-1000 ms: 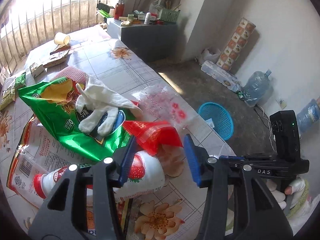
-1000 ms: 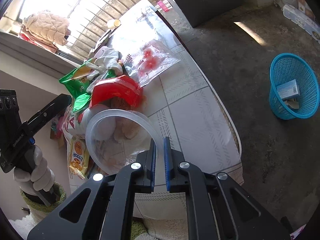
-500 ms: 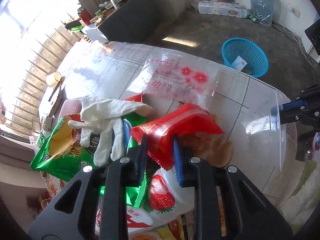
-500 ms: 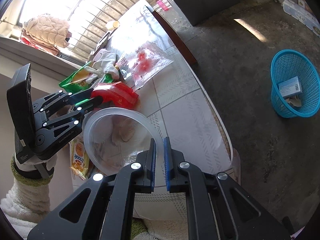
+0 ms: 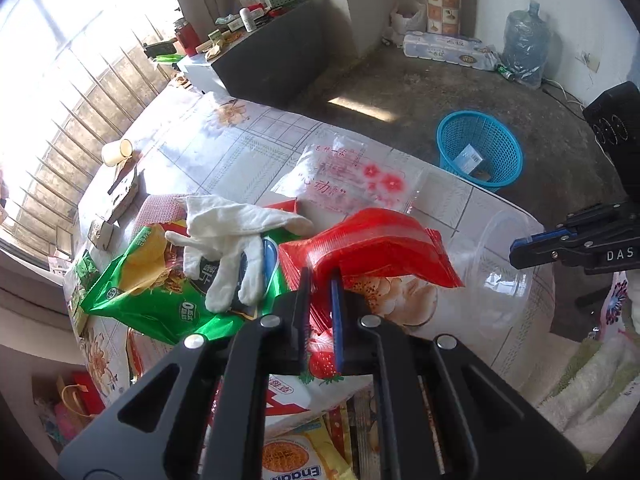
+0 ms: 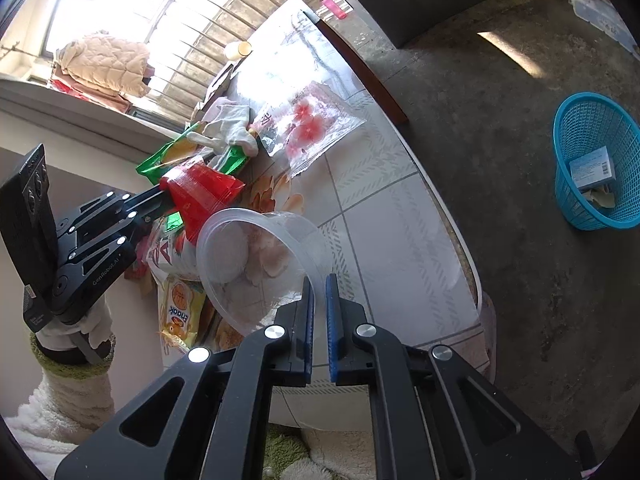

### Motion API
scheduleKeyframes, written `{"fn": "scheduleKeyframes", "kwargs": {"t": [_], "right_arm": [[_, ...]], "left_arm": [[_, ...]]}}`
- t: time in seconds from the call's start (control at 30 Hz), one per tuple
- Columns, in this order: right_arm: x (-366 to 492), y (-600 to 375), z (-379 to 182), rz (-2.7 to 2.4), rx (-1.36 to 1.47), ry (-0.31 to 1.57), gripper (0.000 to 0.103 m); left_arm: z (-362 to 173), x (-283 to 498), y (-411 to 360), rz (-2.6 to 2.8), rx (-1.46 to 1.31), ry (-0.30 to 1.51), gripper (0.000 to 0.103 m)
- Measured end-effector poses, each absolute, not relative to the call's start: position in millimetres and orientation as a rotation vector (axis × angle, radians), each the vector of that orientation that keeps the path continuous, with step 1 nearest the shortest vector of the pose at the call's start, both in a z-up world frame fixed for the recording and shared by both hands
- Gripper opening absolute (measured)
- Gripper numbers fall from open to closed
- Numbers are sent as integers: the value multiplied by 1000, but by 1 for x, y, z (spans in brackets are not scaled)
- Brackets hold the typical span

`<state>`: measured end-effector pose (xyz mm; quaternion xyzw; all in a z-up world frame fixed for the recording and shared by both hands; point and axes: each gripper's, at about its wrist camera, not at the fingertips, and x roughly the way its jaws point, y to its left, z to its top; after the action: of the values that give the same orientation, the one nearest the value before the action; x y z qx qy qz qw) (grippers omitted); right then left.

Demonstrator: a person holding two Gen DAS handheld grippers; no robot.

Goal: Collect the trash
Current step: 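Carry the bowl and red lid to the wastebasket and release both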

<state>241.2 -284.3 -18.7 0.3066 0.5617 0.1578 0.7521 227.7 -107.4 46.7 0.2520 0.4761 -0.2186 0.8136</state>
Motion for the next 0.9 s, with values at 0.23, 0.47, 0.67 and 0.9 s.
{"fn": "scheduleKeyframes", "kwargs": {"t": [0.23, 0.47, 0.67, 0.9], "right_arm": [[229, -306, -13, 371, 769, 1170, 6], [197, -384, 3, 237, 874, 1034, 6], [171, -489, -26, -52, 959, 969, 6], [189, -582, -115, -283, 1113, 1014, 6]], "left_arm": [[78, 226, -120, -512, 407, 993, 8], [97, 250, -195, -632, 301, 996, 8], [55, 281, -304, -763, 272, 1135, 8], [-47, 316, -431, -770, 392, 1328, 8]]}}
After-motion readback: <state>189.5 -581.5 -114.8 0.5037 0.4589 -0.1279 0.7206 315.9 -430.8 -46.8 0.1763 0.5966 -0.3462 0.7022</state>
